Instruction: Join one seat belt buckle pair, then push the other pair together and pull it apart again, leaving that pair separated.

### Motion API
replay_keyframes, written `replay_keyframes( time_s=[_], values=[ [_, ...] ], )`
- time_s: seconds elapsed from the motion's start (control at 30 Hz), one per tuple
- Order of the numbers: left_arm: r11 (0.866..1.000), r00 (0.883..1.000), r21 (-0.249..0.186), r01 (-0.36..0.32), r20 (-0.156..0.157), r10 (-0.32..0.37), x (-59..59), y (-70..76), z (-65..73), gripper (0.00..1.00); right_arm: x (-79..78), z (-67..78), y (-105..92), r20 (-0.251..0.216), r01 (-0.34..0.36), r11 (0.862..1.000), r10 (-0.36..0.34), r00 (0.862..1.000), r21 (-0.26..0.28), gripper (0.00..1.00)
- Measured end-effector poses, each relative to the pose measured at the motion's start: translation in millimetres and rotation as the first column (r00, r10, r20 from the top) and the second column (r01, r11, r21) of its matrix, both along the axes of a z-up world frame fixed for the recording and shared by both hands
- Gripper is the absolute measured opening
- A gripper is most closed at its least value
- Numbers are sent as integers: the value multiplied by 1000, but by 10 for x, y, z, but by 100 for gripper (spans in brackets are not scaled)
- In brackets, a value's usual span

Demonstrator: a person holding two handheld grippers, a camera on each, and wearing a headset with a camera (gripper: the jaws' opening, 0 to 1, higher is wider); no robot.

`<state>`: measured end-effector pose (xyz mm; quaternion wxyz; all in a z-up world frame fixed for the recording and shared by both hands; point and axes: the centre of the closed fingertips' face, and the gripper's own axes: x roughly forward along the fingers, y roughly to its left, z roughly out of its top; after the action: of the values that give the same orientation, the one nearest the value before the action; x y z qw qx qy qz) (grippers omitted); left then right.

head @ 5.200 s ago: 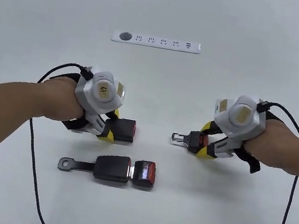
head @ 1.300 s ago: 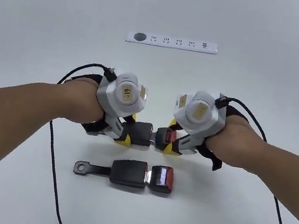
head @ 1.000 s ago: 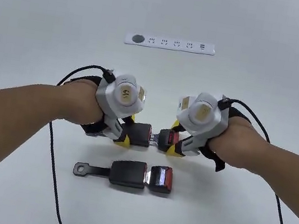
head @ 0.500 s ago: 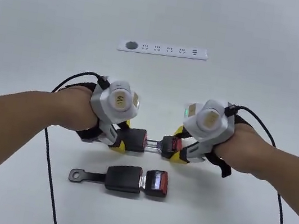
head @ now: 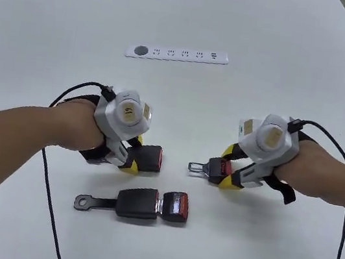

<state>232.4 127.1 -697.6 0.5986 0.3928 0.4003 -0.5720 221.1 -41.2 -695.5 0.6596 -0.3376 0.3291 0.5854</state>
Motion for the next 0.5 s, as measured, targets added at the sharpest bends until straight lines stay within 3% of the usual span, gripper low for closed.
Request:
replay_keyframes(
  time_s=[0.27, 0.33, 0.37, 0.5],
  values=[
    [1000, 1000, 2, -2, 2, 2, 32, 2, 5, 33, -4, 17, -317, -25, 55, 998, -55, 998, 9, 34],
    [1000, 1000, 1, -6, 4, 6, 11, -17, 14, 33, 56, -30, -408, -24, 71, 997, -70, 997, 10, 34],
    [1000, 1000, 0, -9, 6, 9, 2, -24, 17, 33, -13, 25, -421, -33, 75, 997, -75, 997, 15, 34],
    [1000, 1000, 0, -13, 10, 13, 50, 7, 16, 33, 8, -21, -420, -43, 72, 997, -71, 997, 26, 28]
  ],
)
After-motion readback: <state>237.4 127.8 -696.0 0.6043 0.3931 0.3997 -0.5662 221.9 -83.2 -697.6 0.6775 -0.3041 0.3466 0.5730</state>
